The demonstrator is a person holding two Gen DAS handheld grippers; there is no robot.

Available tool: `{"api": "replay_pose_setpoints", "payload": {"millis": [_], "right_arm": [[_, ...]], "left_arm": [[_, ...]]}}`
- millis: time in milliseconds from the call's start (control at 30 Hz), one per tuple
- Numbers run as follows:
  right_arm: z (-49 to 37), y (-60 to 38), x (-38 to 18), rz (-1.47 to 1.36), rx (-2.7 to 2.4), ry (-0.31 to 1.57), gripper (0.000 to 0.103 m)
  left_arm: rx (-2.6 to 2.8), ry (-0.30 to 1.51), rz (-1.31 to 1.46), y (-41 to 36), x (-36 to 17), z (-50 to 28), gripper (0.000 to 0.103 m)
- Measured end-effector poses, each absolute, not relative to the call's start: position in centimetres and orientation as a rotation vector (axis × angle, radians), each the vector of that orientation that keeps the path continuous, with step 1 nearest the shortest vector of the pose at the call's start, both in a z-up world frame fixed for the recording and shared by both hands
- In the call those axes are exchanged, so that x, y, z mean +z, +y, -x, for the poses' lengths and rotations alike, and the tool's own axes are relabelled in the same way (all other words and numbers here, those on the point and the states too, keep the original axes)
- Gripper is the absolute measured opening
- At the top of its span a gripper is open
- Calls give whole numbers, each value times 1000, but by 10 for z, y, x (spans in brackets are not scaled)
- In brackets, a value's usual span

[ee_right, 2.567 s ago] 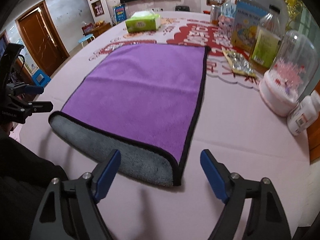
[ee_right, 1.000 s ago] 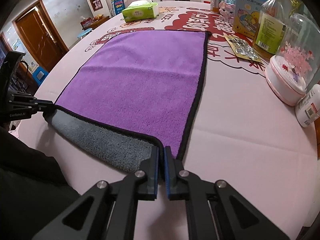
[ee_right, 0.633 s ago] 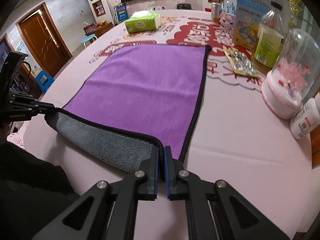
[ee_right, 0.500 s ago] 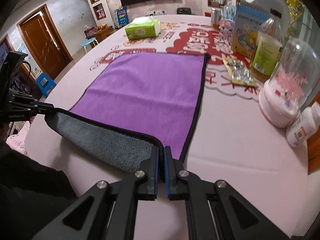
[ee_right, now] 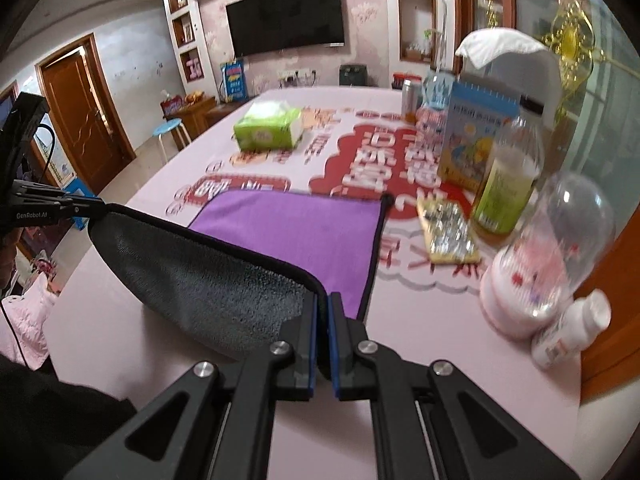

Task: Fold towel

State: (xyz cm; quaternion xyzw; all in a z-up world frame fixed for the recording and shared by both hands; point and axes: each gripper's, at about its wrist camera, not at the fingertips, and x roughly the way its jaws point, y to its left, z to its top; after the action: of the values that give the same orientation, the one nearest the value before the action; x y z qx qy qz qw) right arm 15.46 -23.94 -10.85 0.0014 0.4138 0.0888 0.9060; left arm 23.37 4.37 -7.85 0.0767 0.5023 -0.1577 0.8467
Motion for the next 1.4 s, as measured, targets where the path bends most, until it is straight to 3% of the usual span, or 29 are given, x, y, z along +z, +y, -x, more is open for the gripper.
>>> {"api": "replay_pose_setpoints", "payload": {"millis": [567, 1300, 1367, 1400], "right_arm": [[-224, -234, -94, 122, 55, 641, 5], [-294, -213, -174, 260, -53, 655, 8], [-298, -213, -179, 252, -52, 670, 9], [-300, -213, -182, 250, -56, 676, 9]], "left_arm": [[-251, 878, -114, 31, -75, -309, 5], [-185, 1036, -58, 26, -180, -394, 7], [-180, 1040, -55, 26, -184, -396, 11], [-179, 1043, -54, 26, -186, -396, 20]]}}
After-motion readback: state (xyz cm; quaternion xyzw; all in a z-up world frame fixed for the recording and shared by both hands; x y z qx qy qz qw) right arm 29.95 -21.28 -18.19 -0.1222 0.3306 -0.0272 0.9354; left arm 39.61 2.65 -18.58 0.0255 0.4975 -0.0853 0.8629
